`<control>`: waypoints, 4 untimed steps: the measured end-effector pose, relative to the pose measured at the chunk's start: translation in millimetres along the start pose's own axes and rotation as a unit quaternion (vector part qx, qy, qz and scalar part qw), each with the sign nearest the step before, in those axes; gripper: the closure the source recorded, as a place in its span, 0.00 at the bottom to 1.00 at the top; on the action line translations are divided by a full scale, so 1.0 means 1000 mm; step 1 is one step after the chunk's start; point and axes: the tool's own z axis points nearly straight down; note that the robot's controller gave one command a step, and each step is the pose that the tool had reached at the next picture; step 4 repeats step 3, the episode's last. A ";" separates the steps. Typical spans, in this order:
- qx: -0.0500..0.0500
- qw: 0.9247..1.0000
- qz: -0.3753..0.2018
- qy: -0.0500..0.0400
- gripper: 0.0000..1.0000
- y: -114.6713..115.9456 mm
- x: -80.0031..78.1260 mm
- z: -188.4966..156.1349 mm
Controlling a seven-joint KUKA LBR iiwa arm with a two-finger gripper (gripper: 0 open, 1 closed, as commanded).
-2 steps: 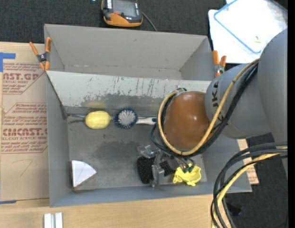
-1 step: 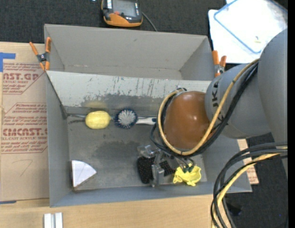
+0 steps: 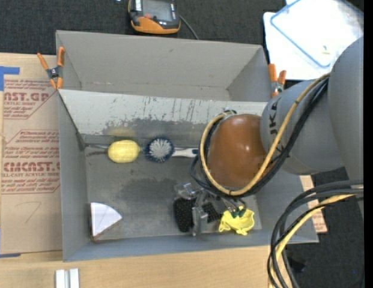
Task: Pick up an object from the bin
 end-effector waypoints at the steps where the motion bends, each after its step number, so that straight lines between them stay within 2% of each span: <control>1: -0.001 1.000 0.000 0.004 1.00 0.001 0.002 -0.017; 2: 0.000 1.000 0.000 0.000 1.00 0.001 0.000 -0.045; 4: -0.001 1.000 0.000 0.002 1.00 0.002 0.000 -0.048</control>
Offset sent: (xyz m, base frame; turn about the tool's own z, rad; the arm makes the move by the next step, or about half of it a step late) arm -0.0020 0.0002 0.0352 -0.0003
